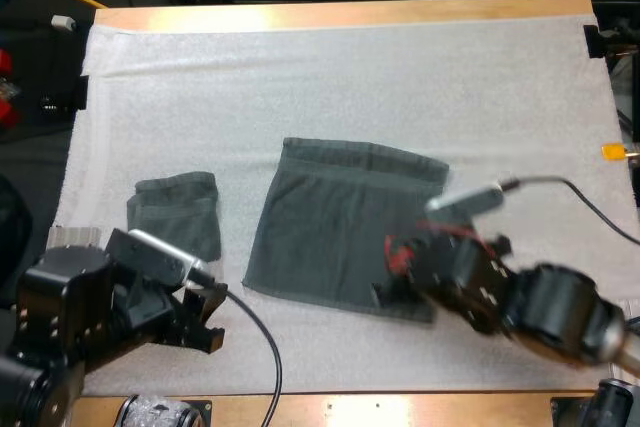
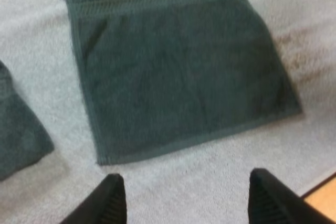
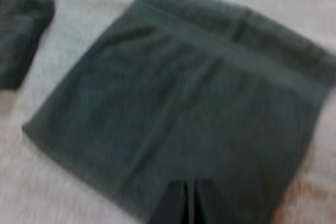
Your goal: Pick towel from pile, fold and stack
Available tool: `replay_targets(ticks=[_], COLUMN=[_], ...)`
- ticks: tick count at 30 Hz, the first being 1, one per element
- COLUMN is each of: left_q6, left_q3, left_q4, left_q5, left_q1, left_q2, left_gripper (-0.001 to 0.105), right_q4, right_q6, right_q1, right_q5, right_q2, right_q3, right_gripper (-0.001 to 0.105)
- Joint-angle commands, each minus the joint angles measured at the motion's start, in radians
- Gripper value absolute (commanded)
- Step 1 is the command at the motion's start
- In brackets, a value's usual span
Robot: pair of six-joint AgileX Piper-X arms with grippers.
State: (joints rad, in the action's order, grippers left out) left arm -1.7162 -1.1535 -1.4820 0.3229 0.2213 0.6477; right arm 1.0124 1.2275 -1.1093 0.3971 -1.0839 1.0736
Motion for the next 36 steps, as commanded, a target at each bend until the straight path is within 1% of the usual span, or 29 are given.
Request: replay_targets(ticks=[1,2,4,6,10,11,13,14,16,18,20,22,24,27,29,31,32,34,36], left_q6=[0.001,0.001,-0.001,-0.003,-0.006,-0.006,-0.006,-0.006,-0.006,-0.006,-0.006,-0.006,-0.006,-0.006,-0.006,-0.006,-0.006,-0.006,-0.006], left_q3=[0.000,0.000,0.000,0.000,0.006,0.009,0.020,0.026,0.048,0.074,0.100,0.125,0.135,0.135,0.135,0.135,0.135,0.135,0.135], left_q4=[-0.010,-0.010,-0.010,-0.015,-0.033,-0.035,-0.046,-0.047,-0.047,-0.047,-0.047,-0.047,-0.050,-0.052,-0.052,-0.052,-0.052,-0.052,-0.052], left_q5=[-0.012,-0.014,-0.014,-0.014,-0.014,-0.014,-0.014,-0.014,-0.014,-0.014,-0.014,-0.014,-0.014,-0.014,-0.014,-0.014,-0.014,-0.014,-0.014], left_q1=[0.005,0.005,0.005,0.005,0.005,0.005,0.005,0.005,0.005,0.005,0.005,0.005,0.005,0.005,0.005,0.005,0.005,0.005,0.005], left_q2=[-0.017,-0.024,-0.045,-0.062,-0.099,-0.106,-0.123,-0.129,-0.147,-0.161,-0.173,-0.182,-0.183,-0.183,-0.183,-0.183,-0.183,-0.183,-0.183], left_gripper=[0.050,0.050,0.050,0.050,0.050,0.050,0.050,0.050,0.050,0.050,0.050,0.050,0.050,0.050,0.050,0.050,0.050,0.050,0.050], right_q4=[0.029,0.042,0.076,0.101,0.184,0.197,0.215,0.216,0.217,0.219,0.216,0.172,0.121,0.029,-0.029,-0.132,-0.174,-0.302,-0.382], right_q6=[-0.056,-0.081,-0.163,-0.223,-0.324,-0.336,-0.342,-0.342,-0.342,-0.348,-0.357,-0.376,-0.392,-0.411,-0.409,-0.378,-0.377,-0.377,-0.380], right_q1=[-0.028,-0.044,-0.083,-0.099,-0.104,-0.104,-0.104,-0.104,-0.104,-0.104,-0.104,-0.104,-0.102,-0.072,-0.031,0.027,0.048,0.110,0.150], right_q5=[0.036,0.046,0.085,0.099,0.072,0.069,0.059,0.054,0.034,0.025,0.016,-0.002,-0.041,-0.099,-0.151,-0.235,-0.262,-0.369,-0.428], right_q2=[0.041,0.060,0.114,0.154,0.212,0.220,0.244,0.251,0.268,0.272,0.272,0.272,0.272,0.272,0.272,0.272,0.271,0.264,0.248], right_q3=[-0.020,-0.037,-0.076,-0.108,-0.145,-0.153,-0.174,-0.179,-0.194,-0.208,-0.234,-0.284,-0.335,-0.423,-0.473,-0.526,-0.541,-0.596,-0.635], right_gripper=[0.000,0.000,0.000,0.000,0.001,0.003,0.019,0.026,0.052,0.064,0.063,0.058,0.054,0.054,0.054,0.054,0.054,0.054,0.054])
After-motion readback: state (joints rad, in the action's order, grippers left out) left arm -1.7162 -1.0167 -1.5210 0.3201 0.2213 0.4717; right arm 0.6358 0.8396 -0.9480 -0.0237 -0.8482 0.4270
